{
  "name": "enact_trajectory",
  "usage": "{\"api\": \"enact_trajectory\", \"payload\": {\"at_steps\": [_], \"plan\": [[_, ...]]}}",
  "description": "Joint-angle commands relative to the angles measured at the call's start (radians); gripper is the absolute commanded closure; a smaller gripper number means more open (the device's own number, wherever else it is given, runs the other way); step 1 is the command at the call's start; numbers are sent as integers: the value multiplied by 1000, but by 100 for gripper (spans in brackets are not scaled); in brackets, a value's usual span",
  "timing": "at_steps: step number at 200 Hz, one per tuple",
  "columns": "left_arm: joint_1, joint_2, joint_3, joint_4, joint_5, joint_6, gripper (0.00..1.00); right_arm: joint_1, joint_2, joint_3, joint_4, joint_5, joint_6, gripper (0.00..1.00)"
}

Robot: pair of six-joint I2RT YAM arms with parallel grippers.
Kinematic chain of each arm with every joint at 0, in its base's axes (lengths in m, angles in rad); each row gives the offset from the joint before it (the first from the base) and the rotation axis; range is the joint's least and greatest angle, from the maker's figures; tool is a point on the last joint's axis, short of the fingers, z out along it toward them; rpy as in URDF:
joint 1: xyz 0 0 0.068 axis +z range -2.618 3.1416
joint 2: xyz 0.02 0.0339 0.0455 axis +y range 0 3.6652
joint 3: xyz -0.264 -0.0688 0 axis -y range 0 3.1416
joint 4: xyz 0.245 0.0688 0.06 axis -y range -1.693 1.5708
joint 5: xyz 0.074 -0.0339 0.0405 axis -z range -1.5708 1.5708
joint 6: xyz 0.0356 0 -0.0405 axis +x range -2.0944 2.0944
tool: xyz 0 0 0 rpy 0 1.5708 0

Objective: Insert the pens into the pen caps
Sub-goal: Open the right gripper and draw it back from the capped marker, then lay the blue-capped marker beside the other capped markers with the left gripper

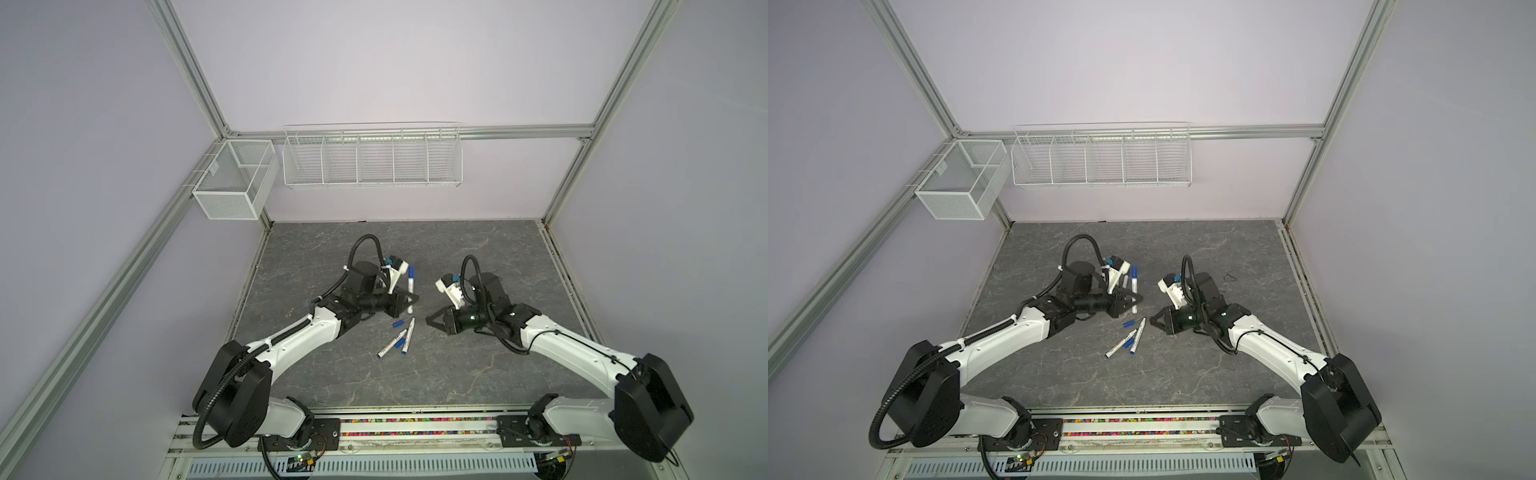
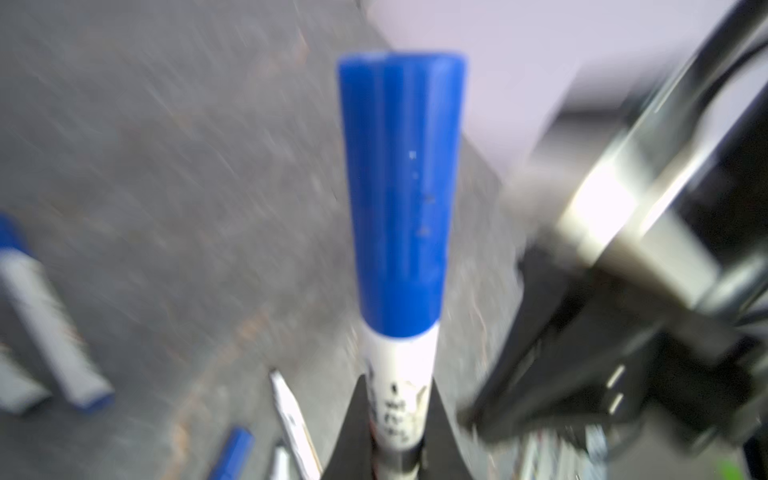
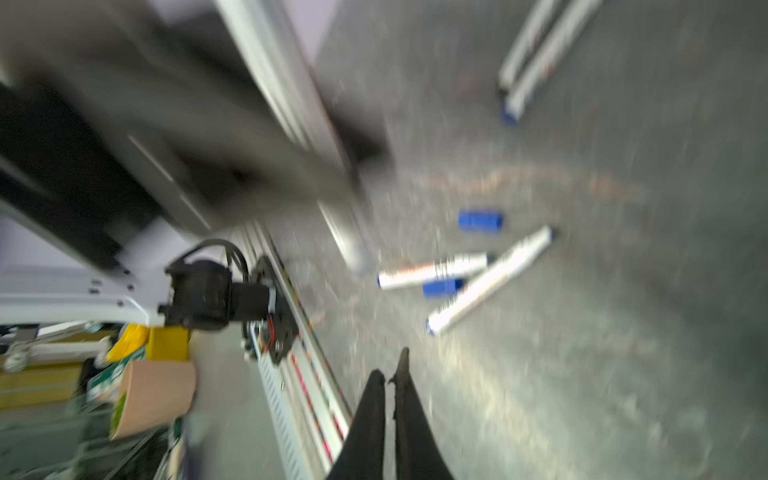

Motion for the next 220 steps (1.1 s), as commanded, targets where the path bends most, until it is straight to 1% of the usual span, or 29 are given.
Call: {"api": "enact_trajectory", "payload": {"at_steps": [1, 50, 72, 83, 99, 115, 127, 139, 169, 205, 220], "plan": [[1, -41, 25, 162, -65, -33, 100, 0, 7, -5, -174, -94, -8, 94], [3, -31, -20, 126, -87, -33, 100, -12, -19, 21, -147, -60, 5, 93], [14, -9, -21, 73, -134, -50, 100, -36, -27, 27, -145, -50, 14, 93], [34, 31, 3, 15, -148, -78, 100, -46, -28, 29, -148, -46, 13, 92], [69, 127, 65, -72, -117, -106, 100, -57, -21, 34, -150, -41, 12, 92], [85, 244, 155, -185, -88, -89, 100, -60, -9, 40, -154, -35, 11, 92], [86, 328, 231, -286, -111, -80, 100, -60, 1, 48, -164, -32, 9, 92], [86, 396, 283, -334, -131, -80, 100, -60, 6, 52, -172, -26, 6, 92], [83, 491, 355, -378, -188, -67, 100, -62, 3, 47, -189, -6, -3, 91], [70, 561, 405, -447, -209, -29, 100, -62, 9, 40, -191, -4, -9, 91], [60, 582, 415, -472, -218, -20, 94, -64, 17, 42, -191, -4, -8, 91]]}}
